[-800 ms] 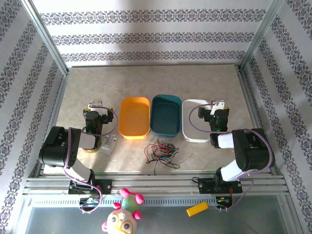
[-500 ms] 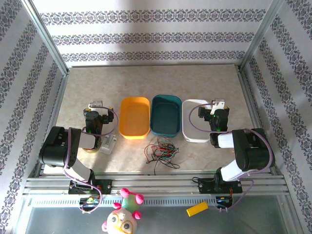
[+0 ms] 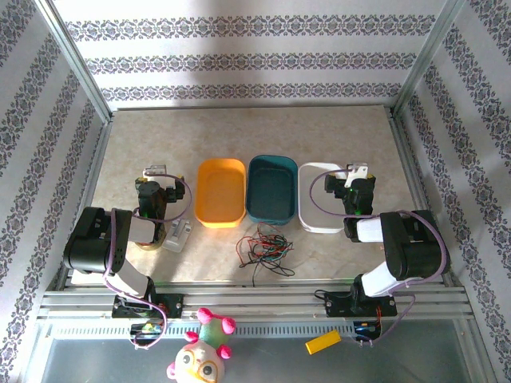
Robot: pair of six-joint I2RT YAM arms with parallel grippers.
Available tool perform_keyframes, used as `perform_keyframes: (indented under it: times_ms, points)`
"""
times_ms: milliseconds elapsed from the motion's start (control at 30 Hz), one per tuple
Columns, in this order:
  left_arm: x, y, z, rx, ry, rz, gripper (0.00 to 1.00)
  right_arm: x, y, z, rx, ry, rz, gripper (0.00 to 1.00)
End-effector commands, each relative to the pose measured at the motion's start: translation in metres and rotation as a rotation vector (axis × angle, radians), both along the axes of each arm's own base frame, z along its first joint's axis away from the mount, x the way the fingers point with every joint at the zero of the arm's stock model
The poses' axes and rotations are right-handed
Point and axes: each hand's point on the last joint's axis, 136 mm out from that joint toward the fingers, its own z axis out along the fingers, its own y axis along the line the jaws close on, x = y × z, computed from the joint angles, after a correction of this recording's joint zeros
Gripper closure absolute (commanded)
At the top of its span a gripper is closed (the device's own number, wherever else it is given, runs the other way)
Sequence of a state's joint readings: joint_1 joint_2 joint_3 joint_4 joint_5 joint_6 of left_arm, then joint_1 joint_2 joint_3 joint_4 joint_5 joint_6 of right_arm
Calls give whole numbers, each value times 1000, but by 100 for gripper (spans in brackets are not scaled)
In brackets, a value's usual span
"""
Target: Untangle the cables
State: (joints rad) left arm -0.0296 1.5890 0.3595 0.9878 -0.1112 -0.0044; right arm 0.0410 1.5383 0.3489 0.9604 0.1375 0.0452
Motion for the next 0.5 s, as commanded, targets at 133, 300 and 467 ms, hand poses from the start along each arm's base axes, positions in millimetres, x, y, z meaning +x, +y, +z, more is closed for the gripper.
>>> perform_keyframes:
  times_ms: [133, 300, 467]
  points:
    - [2, 27, 62, -22, 33, 162, 1, 2, 0, 25, 11, -65, 21, 2]
    - [-14, 37, 134, 15, -166, 267, 1, -26, -9, 67, 74, 48, -124, 11]
    - [-37, -16, 124, -150, 14, 119, 1, -65, 50, 99, 49, 116, -15, 14]
